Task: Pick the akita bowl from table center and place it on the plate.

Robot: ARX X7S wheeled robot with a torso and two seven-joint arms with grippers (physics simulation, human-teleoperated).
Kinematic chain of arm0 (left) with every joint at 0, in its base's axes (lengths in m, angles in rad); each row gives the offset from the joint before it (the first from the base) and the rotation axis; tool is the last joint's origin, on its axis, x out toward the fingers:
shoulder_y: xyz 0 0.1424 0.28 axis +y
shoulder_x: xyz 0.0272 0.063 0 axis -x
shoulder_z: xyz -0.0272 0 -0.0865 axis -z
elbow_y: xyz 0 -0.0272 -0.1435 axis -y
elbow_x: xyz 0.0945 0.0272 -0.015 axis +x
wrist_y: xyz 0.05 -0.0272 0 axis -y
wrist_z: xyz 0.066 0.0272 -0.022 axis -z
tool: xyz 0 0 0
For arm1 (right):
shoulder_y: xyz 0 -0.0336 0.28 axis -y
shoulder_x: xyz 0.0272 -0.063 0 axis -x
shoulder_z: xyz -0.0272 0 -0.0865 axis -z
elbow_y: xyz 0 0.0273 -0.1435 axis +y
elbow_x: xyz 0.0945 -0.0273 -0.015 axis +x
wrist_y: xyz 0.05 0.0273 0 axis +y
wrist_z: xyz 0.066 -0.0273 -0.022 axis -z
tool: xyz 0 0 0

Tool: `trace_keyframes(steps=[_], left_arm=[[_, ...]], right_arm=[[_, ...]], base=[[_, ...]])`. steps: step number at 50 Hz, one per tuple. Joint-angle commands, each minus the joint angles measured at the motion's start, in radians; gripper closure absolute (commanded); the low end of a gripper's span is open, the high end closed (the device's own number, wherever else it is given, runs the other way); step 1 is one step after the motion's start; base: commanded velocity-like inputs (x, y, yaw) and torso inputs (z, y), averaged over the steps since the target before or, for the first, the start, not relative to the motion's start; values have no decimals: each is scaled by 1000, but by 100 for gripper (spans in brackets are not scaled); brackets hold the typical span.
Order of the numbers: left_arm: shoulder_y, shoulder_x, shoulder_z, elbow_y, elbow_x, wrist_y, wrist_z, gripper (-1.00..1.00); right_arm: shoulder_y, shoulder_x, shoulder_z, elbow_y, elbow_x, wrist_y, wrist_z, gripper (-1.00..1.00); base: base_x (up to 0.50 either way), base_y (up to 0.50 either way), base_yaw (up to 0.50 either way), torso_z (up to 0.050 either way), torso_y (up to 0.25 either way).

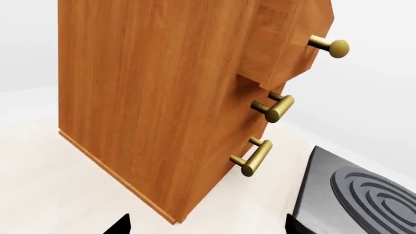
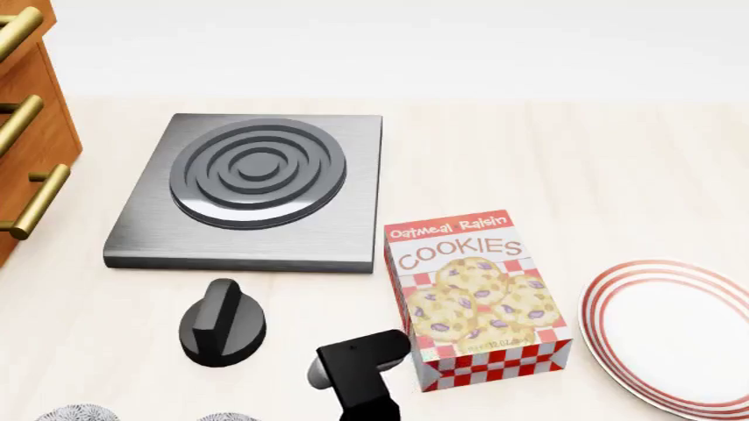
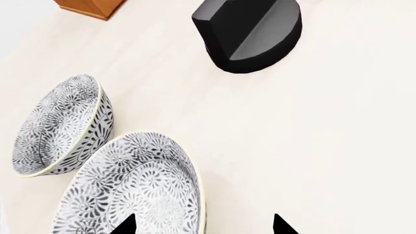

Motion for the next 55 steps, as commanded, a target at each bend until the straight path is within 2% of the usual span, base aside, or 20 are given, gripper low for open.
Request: trace_keyframes(steps=[1,18,19,30,37,55], left_arm=[[27,23,-18,-12,-1,60,35,-100],[25,19,-11,-14,-8,61,29,-100],[25,18,-12,-13,-9,61,29,-100],[25,15,-10,-11,-15,61,25,-100],[25,13,-6,-11,-17,63,23,-100],[26,9,4,-2,-28,56,16,-100]], right_arm=[[19,-28,-3,60,-24,-24,-38,-100],[16,-23,-29,57,-28,-34,-53,-100],[14,-22,-30,51,-26,-35,-55,100],[8,-13,-30,33,-20,-41,-51,100],[-11,1,21,-20,-10,-93,-15,100],[-139,173,204,-557,-69,-359,146,100]], base=[[0,0,0,0,0],[0,0,0,0,0],[0,0,0,0,0],[0,0,0,0,0],[0,0,0,0,0],[0,0,0,0,0]])
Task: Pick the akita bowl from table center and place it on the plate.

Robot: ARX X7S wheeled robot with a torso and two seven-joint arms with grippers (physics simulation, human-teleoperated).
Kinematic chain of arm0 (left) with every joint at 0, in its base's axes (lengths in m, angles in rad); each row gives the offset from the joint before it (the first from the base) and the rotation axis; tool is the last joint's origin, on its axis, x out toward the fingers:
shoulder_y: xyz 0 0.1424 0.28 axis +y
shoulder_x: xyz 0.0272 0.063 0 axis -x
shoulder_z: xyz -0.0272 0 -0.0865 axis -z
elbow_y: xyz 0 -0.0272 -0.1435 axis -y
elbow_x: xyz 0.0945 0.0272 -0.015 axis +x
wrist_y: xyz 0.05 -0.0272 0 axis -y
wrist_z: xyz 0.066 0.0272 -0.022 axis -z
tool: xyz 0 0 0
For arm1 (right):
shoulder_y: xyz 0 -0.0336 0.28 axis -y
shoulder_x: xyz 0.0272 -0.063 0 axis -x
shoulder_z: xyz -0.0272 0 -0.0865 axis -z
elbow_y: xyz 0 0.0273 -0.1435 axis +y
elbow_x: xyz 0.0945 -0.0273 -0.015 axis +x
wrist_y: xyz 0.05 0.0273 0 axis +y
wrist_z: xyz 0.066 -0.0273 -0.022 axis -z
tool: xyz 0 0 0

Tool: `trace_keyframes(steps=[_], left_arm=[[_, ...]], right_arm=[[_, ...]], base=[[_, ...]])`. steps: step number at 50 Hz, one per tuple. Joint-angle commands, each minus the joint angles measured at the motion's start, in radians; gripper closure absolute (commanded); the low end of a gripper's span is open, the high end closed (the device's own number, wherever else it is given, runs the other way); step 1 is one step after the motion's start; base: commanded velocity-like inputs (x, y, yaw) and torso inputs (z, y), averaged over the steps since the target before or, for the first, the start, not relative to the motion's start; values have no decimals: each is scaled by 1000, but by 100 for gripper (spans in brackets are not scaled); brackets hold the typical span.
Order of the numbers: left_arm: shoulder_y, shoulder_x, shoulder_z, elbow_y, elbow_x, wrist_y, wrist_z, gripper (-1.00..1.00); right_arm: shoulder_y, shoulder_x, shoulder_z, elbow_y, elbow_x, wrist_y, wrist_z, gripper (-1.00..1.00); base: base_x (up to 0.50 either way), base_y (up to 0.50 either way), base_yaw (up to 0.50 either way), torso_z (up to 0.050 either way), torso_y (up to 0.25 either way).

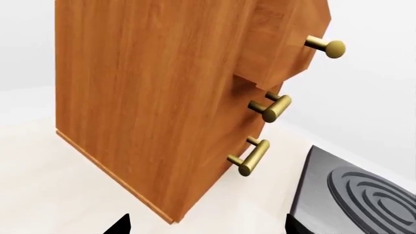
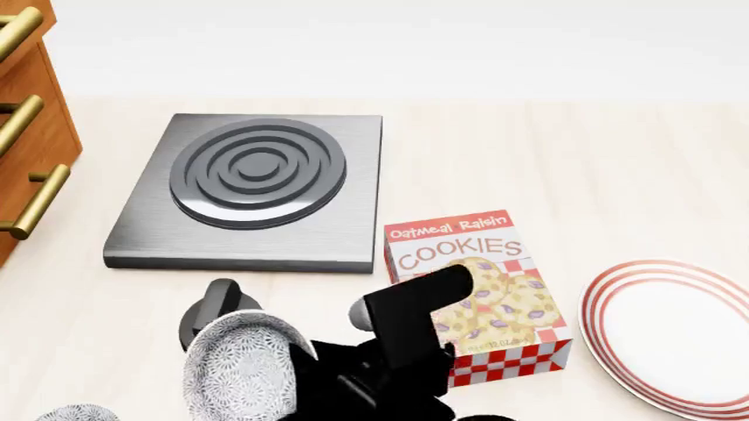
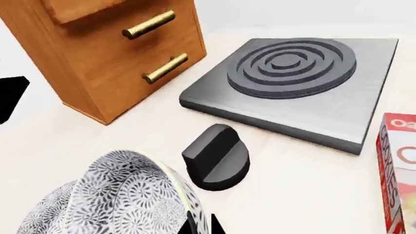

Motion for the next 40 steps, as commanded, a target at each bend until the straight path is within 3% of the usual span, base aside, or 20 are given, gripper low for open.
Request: trace_keyframes(steps=[1,9,16,26,40], left_arm=[[22,23,-12,-6,-3,49,33,-100],[25,20,-10,0,-6,50,30,-100],[24,18,-8,-2,-7,53,29,-100],[24,15,-4,-1,-10,52,25,-100],[24,12,0,-2,-19,50,22,-100]], right_arm=[[-55,78,114,-261,-38,-145,47,100],[-95,165,110,-407,-136,-199,72,100],[-118,212,222,-485,-163,-293,115,100],[-123,264,276,-559,-300,-374,177,100],[-20,291,408,-577,-193,-59,403,100]], base=[[0,0,0,0,0],[0,0,0,0,2],[0,0,0,0,0],[0,0,0,0,0],[0,0,0,0,0]])
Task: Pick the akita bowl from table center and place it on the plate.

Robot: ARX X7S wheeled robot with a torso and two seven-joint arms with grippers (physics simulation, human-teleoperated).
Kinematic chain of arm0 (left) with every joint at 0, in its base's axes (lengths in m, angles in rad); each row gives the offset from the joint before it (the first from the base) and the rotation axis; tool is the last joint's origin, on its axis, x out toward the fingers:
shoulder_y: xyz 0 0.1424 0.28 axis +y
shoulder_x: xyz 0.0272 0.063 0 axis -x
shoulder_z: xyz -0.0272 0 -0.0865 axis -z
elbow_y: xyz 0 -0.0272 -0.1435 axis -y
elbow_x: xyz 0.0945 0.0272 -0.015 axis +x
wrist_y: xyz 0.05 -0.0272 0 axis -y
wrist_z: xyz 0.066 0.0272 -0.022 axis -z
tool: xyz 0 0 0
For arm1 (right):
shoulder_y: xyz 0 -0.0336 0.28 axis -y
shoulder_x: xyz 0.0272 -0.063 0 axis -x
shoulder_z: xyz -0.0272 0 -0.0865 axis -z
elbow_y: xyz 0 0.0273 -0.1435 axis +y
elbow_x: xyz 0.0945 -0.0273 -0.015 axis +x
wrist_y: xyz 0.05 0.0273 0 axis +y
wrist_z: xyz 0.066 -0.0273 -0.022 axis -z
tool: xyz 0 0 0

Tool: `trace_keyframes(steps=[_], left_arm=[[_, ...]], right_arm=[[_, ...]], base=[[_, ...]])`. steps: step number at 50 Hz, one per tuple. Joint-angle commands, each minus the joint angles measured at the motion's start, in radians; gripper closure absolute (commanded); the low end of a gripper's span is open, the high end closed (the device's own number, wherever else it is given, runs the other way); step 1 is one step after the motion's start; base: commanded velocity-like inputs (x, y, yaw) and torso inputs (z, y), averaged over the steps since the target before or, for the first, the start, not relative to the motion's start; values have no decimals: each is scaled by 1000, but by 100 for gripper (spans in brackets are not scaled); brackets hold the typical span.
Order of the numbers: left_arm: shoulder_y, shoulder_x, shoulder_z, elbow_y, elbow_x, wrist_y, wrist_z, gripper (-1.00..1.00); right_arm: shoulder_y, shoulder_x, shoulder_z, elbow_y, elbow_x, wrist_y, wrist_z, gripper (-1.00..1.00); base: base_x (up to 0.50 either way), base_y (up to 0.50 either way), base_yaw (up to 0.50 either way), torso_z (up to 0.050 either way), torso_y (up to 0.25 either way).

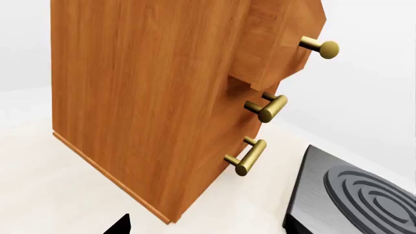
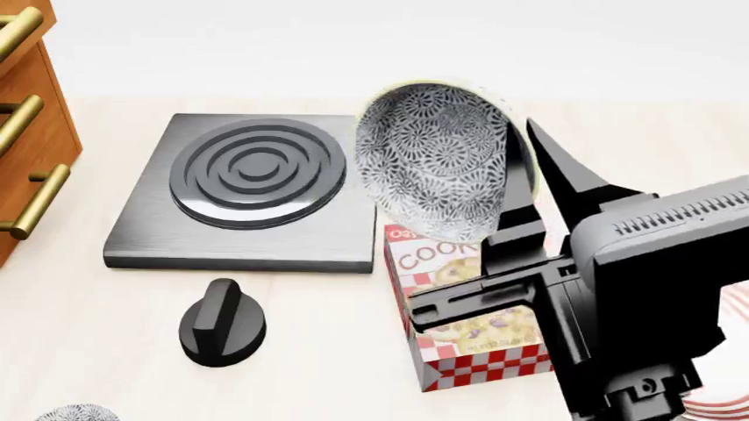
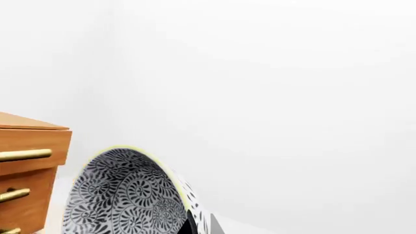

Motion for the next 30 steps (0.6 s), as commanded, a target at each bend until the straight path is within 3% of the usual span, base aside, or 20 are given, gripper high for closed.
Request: trace_keyframes(steps=[1,20,30], left_arm=[[22,23,-16,-14,-3,53,36,-100],[22,20,-15,-14,-11,55,27,-100],[26,20,-8,-17,-11,60,29,-100]], right_arm=[[73,-5,135,9,29,147,129,100],[166,-73,432,207,389,364,273,100],[182,-78,474,366,496,435,257,100]], base=[[0,0,0,0,0],[0,0,0,0,1],[0,0,0,0,0]])
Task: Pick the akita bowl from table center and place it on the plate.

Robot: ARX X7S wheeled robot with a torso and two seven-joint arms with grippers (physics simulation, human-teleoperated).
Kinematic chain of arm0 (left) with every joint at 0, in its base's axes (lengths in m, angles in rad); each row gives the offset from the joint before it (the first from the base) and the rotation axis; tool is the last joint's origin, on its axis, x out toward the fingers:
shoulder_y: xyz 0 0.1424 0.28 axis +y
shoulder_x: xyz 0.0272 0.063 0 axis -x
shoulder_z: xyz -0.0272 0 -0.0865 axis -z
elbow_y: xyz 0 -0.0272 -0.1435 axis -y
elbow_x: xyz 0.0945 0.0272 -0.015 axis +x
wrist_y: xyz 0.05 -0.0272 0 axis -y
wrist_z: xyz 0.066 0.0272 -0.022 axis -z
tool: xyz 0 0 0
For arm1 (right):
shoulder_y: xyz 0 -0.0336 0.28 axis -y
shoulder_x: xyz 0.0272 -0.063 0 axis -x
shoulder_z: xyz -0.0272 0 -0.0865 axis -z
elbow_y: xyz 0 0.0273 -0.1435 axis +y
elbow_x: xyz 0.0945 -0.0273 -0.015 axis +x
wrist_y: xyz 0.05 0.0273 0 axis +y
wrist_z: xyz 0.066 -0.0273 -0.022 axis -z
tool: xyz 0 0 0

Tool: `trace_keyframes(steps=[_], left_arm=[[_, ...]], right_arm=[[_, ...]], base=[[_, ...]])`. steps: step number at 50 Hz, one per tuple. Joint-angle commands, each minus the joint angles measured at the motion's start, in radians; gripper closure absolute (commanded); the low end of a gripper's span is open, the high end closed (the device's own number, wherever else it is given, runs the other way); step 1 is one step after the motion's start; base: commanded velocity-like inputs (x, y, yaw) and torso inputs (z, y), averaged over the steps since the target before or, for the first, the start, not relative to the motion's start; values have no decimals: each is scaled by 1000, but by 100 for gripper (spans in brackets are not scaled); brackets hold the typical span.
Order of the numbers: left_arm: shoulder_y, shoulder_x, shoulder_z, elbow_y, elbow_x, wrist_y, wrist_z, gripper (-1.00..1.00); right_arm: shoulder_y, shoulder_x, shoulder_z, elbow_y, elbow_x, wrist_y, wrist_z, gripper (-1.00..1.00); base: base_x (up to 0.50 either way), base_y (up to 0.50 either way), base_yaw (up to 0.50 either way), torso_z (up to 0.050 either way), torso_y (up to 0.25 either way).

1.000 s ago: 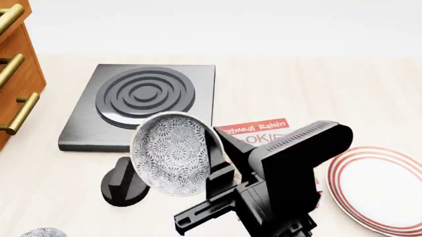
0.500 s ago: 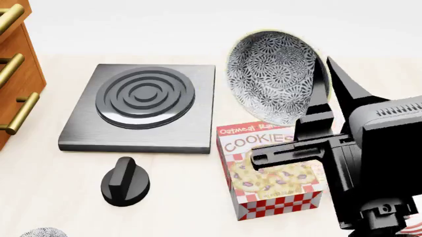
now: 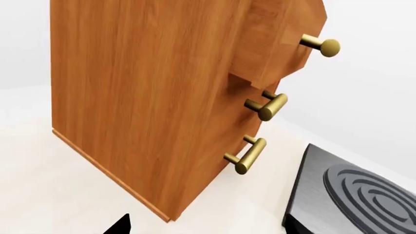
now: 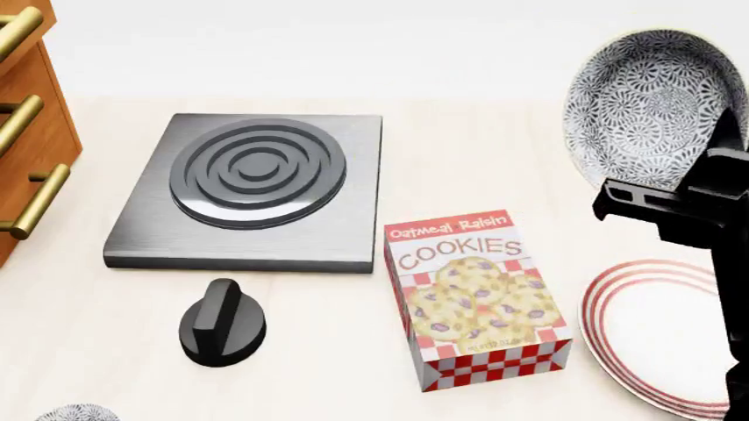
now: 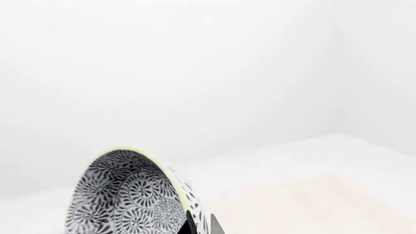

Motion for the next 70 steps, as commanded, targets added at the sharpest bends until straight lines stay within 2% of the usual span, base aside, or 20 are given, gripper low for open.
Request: trace_keyframes(steps=[1,13,19,32,33,34,36,39,42,43,47,53,68,70], left_arm=[[25,25,-12,-16,4,60,39,-100],[26,21,-12,-20,1,65,37,-100],[23,19,-14,-19,-3,64,33,-100],[24,16,-11,-20,-7,66,30,-100],[24,17,-12,-19,-6,68,28,-100],[23,17,-11,-19,-3,71,27,-100],[24,21,-7,-21,15,97,30,-100],[32,24,-3,-15,33,131,39,-100],[37,27,0,-17,41,159,52,-100],[44,27,6,-13,63,181,54,-100],[46,29,1,-14,46,173,54,-100],[51,27,0,-15,41,178,60,-100],[81,5,51,-1,102,227,96,-100],[79,13,34,6,56,206,96,-100]], right_arm=[[50,-45,103,208,120,75,-19,100],[48,-41,135,259,172,104,-8,100],[41,-27,163,250,177,141,103,100],[40,-25,161,250,181,138,106,100],[72,-36,197,341,305,223,153,100],[94,-43,217,395,348,246,184,100],[173,-62,304,615,549,311,305,100],[229,-59,330,771,631,325,373,100],[251,-52,333,845,637,314,413,100],[248,-42,312,845,572,278,426,100],[268,-52,337,932,622,282,460,100],[309,-38,317,1011,582,248,474,100],[339,-27,291,1077,551,228,487,100],[334,-27,298,1070,553,221,493,100]], base=[[0,0,0,0,0],[0,0,0,0,1],[0,0,0,0,0],[0,0,0,0,1],[0,0,0,0,0],[0,0,0,0,0],[0,0,0,0,0],[0,0,0,0,0],[0,0,0,0,0],[0,0,0,0,0],[0,0,0,0,0],[0,0,0,0,2],[0,0,0,2,-49],[0,0,0,17,-250]])
